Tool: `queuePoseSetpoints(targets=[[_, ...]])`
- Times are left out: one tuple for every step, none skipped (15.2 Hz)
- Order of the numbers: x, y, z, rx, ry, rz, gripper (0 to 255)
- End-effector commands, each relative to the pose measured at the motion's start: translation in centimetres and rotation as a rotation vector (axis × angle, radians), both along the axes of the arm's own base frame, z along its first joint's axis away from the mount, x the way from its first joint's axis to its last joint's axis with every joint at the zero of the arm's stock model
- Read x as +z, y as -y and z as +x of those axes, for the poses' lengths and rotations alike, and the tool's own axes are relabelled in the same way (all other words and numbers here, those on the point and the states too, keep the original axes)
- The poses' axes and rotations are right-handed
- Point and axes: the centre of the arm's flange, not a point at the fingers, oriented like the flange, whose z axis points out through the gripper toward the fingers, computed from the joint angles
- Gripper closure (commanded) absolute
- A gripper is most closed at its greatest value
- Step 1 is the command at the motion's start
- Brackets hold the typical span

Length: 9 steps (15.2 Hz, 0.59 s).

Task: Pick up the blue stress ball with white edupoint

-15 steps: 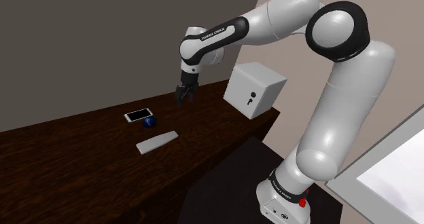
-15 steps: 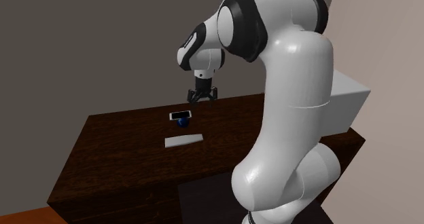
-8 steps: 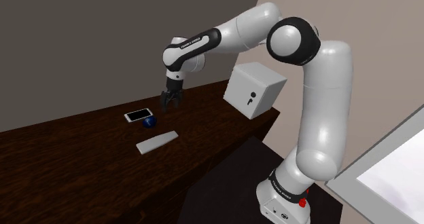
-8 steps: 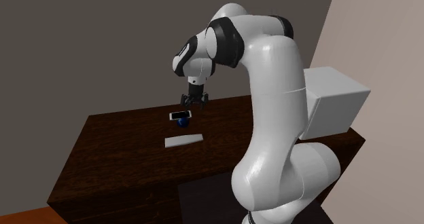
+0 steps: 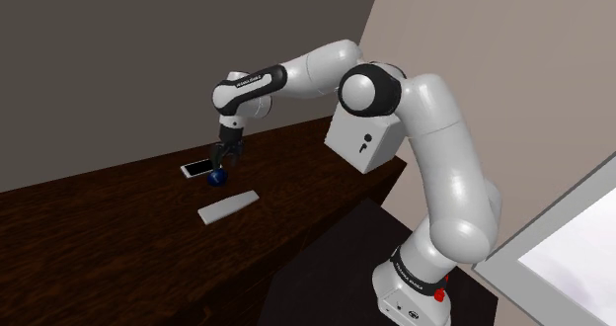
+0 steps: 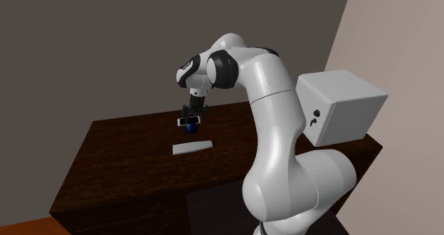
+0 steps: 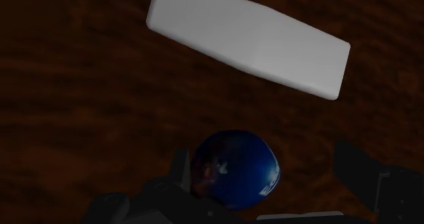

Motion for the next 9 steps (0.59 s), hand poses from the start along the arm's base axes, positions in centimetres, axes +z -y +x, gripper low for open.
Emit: queuePoseSetpoints(targets=[[-1.1, -0.4, 0.9, 0.002, -0.004, 0.013, 0], [-1.6, -0.4, 0.9, 0.002, -0.004, 0.013, 0], [-2.2, -0.4, 0.9, 0.002, -0.004, 0.013, 0], [-2.7, -0.4, 0.9, 0.002, -0.004, 0.013, 0], [-3.2, -0.4, 0.9, 0.002, -0.004, 0.013, 0], [-3.7, -0.4, 0.9, 0.002, -0.004, 0.013, 0], [-4.3, -0.4, 0.9, 0.002, -0.004, 0.013, 0], [-5.1, -0.4, 0.9, 0.002, -0.004, 0.013, 0], [-5.1, -0.4, 0.9, 0.002, -0.004, 0.013, 0]])
